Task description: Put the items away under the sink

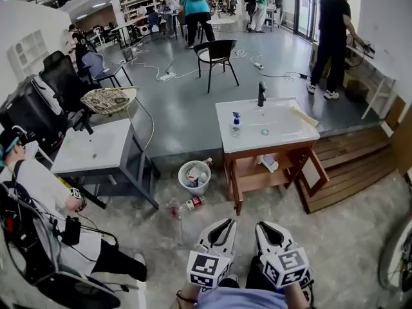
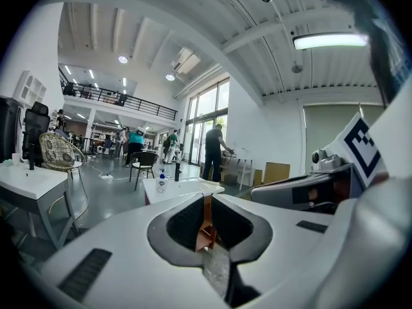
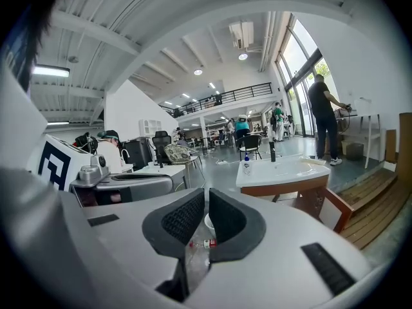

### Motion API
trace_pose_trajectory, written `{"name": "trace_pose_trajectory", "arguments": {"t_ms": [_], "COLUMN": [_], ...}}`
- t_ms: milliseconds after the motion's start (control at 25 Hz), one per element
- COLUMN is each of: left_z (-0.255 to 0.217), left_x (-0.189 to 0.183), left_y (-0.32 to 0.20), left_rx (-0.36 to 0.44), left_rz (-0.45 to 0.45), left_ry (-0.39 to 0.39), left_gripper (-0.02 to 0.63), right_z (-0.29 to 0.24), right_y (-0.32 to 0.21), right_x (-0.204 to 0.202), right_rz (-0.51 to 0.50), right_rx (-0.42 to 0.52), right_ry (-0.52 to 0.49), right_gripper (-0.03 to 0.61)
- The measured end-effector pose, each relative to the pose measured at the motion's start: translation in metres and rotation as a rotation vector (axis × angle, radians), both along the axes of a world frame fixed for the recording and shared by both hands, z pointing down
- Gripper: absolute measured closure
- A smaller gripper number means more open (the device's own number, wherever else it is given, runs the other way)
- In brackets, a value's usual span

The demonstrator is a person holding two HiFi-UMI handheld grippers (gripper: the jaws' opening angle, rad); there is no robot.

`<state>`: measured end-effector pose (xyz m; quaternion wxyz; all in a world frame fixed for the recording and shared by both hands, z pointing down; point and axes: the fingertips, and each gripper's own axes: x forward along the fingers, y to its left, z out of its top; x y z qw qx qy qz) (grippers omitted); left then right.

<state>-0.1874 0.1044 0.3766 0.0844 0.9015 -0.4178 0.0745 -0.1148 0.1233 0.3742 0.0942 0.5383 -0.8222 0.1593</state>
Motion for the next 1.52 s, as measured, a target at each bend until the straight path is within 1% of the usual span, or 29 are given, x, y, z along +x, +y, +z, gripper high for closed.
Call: {"name": "trace_pose_trajectory", "arguments": {"t_ms": [200,600,720,920,1200,1360,1520], "left_z": [0.005,0.000,-0.005,-0.001,0.001,0.006,0.006], "left_x": [0.022,0.087,0.104,0.126,0.149,0.156,0.160], "left_y": [-0.027,-0.113,-0.135,-0.169,-0.197,-0.204,-0.211], "left_rx": [-0.001,-0.004,-0.005,-0.009,-0.016,-0.028,-0.033], "left_rz": [-0.013,-0.088,-0.109,-0.161,-0.235,-0.257,-0.277], "left_ry": [-0.001,-0.017,-0.021,-0.041,-0.055,-0.078,-0.079], "left_gripper": [0.552,0.551,0.552,0.552,0.541,0.534,0.526], "right_z": [0.007,-0.002,-0.006,-0.002,0.004,0.008,0.012], "right_y": [-0.031,-0.125,-0.153,-0.193,-0.226,-0.235,-0.242], "right_x": [0.021,0.091,0.107,0.129,0.156,0.166,0.172], "right_rz": [-0.027,-0.088,-0.114,-0.170,-0.231,-0.248,-0.259], "right_rx": [-0.004,0.009,0.012,0.010,0.006,-0.002,-0.005], "right_ry": [-0.007,0.009,0.001,-0.006,-0.024,-0.039,-0.051], "right_gripper": [0.541,0.542,0.543,0.541,0.541,0.541,0.542]}}
